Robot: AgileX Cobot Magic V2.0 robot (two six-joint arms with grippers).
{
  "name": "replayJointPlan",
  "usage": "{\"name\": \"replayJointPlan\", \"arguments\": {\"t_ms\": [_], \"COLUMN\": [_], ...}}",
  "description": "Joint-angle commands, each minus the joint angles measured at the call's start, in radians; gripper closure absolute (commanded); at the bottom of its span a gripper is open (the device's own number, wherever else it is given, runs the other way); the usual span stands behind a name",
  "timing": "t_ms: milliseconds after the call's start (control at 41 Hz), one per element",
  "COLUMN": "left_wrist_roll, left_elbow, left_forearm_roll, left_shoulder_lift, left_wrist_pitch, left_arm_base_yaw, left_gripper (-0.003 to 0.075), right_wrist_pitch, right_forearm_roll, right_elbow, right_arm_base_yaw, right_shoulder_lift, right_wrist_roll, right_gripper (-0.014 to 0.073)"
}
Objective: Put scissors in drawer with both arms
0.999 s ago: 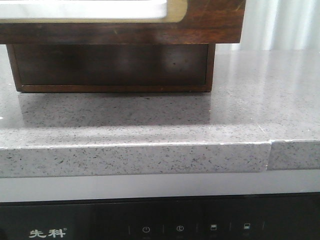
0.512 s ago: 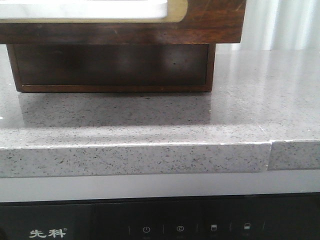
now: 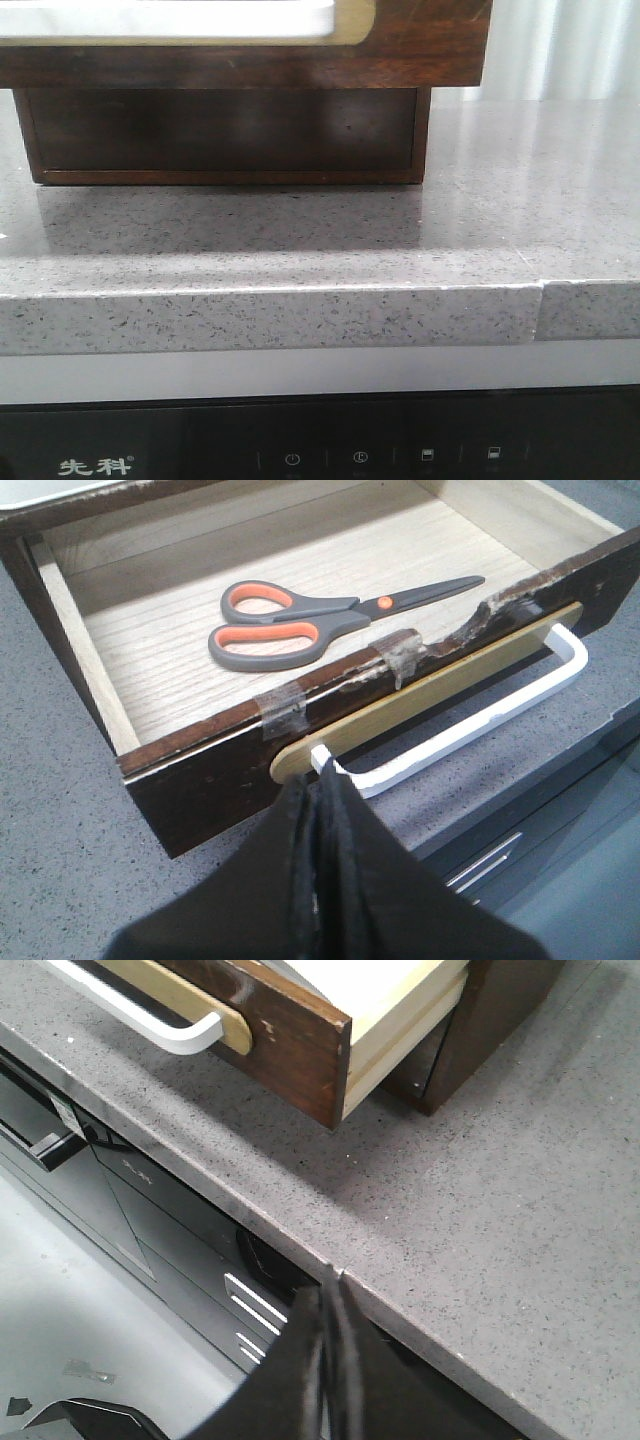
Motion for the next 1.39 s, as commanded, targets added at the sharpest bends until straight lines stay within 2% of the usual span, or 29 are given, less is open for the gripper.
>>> {"name": "replayJointPlan", "arguments": {"t_ms": [0, 171, 365, 560, 804, 926, 1096, 1364], "left_wrist_roll": [-0.009, -0.009, -0.009, -0.009, -0.009, -0.009, -0.009, -0.009], "left_elbow": [-0.037, -0.027, 0.087, 0.371, 0.725, 0.866, 0.983, 0.981], "left_forearm_roll": [0.001, -0.005, -0.008, -0.008, -0.008, -0.008, -0.029, -0.032], "left_shoulder_lift": [0.002, -0.015, -0.118, -0.309, -0.585, -0.676, -0.681, -0.681], "left_wrist_pitch": [-0.073, -0.080, -0.193, -0.437, -0.657, -0.764, -0.896, -0.880], "left_arm_base_yaw": [-0.007, 0.008, 0.156, 0.315, 0.410, 0.443, 0.453, 0.455], "left_gripper": [0.0741, 0.0741, 0.0741, 0.0741, 0.0741, 0.0741, 0.0741, 0.0741], "right_wrist_pitch": [-0.072, -0.072, -0.072, -0.072, -0.072, -0.072, -0.070, -0.070], "right_forearm_roll": [-0.012, -0.012, -0.012, -0.012, -0.012, -0.012, -0.012, -0.012], "right_elbow": [-0.023, -0.023, -0.023, -0.023, -0.023, -0.023, -0.023, -0.023], "right_arm_base_yaw": [-0.006, -0.006, -0.006, -0.006, -0.006, -0.006, -0.006, -0.006], "right_shoulder_lift": [0.003, 0.003, 0.003, 0.003, 0.003, 0.003, 0.003, 0.003], "right_wrist_roll": [-0.001, -0.001, -0.001, -0.001, -0.001, -0.001, -0.001, -0.001], "right_gripper": [0.0661, 0.0661, 0.0661, 0.0661, 0.0661, 0.0661, 0.0661, 0.0661]}}
